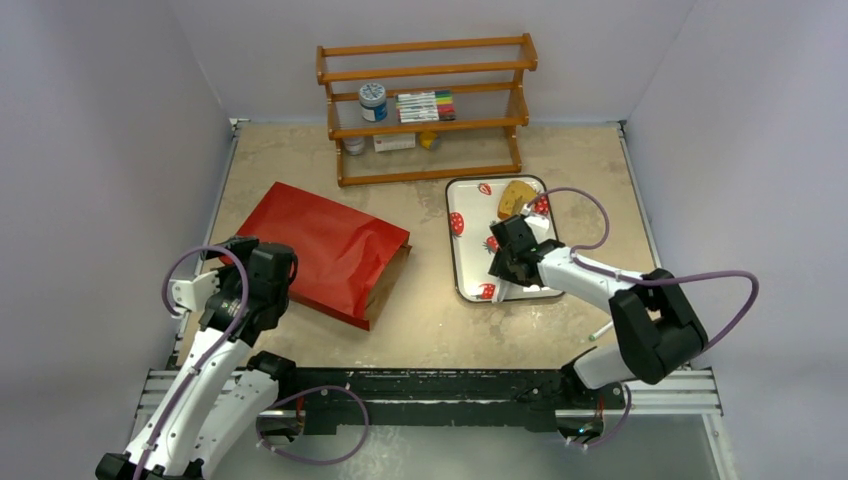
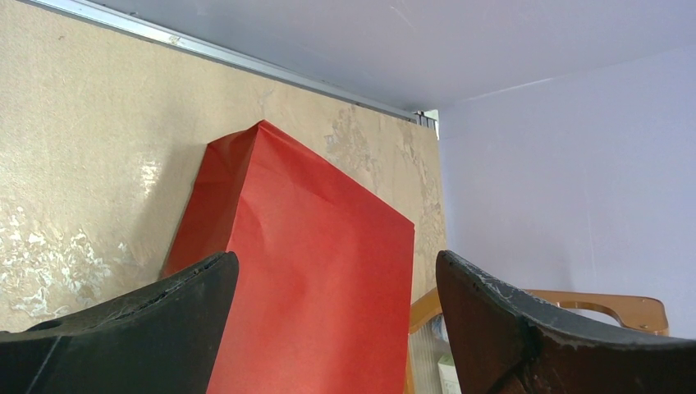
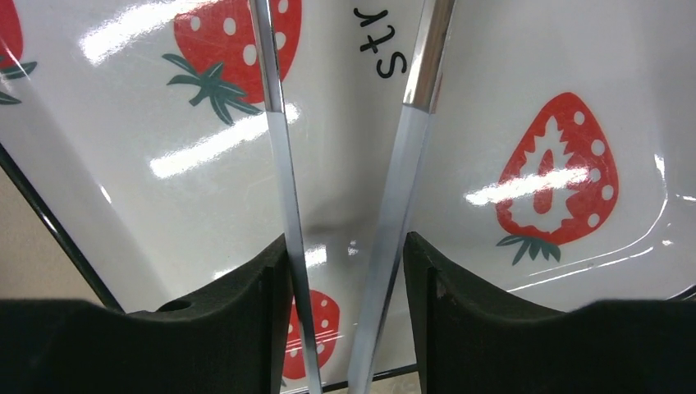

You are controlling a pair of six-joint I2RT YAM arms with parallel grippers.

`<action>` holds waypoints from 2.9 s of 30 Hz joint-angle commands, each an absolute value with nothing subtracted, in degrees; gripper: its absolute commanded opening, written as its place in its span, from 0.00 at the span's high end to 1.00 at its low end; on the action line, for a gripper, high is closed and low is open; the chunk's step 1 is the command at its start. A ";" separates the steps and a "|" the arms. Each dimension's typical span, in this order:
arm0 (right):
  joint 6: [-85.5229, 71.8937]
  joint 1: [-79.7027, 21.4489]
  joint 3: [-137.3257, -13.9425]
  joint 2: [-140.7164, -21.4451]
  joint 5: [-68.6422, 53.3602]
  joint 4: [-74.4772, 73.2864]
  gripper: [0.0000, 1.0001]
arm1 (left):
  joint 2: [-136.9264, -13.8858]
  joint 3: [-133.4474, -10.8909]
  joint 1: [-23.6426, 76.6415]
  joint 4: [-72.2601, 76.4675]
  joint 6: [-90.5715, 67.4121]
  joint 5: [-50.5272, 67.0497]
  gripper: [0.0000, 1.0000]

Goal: Take the fake bread out of the paper bag
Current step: Place the fake bread in the container.

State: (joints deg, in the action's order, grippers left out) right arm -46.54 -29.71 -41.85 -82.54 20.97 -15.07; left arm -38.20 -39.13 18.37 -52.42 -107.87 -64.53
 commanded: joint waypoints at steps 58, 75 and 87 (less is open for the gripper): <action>-71.34 -60.58 -39.62 -59.43 23.37 -37.30 0.61 | -37.55 -42.56 17.91 -56.61 -108.70 -66.06 0.08; -51.43 -42.50 -42.11 -72.49 20.74 -15.61 0.66 | -38.60 -42.13 17.89 -53.84 -106.30 -67.19 0.08; -38.07 -32.32 -54.82 -86.06 21.57 -8.23 0.67 | -39.63 -42.49 17.88 -52.12 -104.57 -67.85 0.08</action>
State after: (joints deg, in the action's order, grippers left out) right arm -43.20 -32.84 -49.01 -87.35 18.57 -11.99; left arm -39.40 -40.82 18.37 -53.54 -106.59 -65.87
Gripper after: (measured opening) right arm 0.339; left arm 0.919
